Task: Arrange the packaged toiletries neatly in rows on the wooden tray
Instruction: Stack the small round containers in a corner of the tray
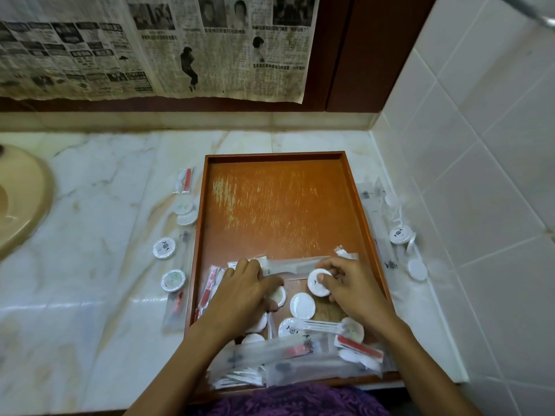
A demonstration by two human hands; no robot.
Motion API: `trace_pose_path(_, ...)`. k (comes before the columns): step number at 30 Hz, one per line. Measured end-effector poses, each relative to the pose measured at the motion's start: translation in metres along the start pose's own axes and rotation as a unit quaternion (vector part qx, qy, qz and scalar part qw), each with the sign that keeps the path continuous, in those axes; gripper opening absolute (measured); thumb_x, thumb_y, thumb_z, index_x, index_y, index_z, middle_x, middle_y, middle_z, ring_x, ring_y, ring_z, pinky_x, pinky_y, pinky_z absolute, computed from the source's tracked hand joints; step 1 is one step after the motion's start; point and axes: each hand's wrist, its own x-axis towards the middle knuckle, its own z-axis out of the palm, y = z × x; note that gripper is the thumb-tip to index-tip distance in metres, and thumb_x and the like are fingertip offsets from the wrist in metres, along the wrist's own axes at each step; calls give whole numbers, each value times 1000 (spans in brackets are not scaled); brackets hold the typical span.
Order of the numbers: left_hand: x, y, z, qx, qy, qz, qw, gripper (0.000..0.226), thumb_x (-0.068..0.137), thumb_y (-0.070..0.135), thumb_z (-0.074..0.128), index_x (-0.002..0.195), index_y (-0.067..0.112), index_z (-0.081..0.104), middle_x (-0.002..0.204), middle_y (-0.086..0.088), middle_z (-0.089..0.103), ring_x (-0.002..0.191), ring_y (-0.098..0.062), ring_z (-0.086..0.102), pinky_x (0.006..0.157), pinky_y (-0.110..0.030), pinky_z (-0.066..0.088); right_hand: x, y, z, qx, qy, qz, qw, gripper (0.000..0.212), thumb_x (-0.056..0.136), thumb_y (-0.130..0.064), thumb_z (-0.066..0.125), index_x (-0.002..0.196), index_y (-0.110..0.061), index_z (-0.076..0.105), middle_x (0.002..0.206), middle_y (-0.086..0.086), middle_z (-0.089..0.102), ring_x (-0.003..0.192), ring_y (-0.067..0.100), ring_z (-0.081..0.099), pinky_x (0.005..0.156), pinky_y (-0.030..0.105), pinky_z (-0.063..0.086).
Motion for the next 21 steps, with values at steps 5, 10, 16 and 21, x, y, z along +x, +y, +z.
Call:
trace_pose_path(5,4,-3,-3,-62,-19,-31,997,23,84,22,65,107,22,65,98,-1,57,96,-21,47,77,-35,41,14,-15,12,66,8,4,998,28,92,-5,58,109,-25,67,93,-10,65,82,10,63,69,28,54)
trace_pose_path(10,15,-11,-27,-271,76,-133,950,9,85,8,66,84,17,70,81,9,66,75,-5,57,67,-22,44,34,-28,21,135,24,-1,991,33,93,-2,56,110,-29,63,102,-6,66,82,8,66,73,26,57)
trace_pose_path(16,56,-41,-48,-227,175,-214,934,21,88,6,63,104,16,71,95,-3,65,86,-16,60,75,-28,47,69,-37,33,11,69,9,998,47,94,-11,59,138,-22,48,127,8,47,108,22,56,95,33,48)
trace_pose_path(21,70,-56,-36,-151,169,-264,938,38,89,15,62,126,16,61,114,-13,62,101,-29,60,89,-40,50,81,-23,35,-66,77,-4,995,49,96,-24,58,142,-22,43,137,9,39,125,28,44,106,37,38)
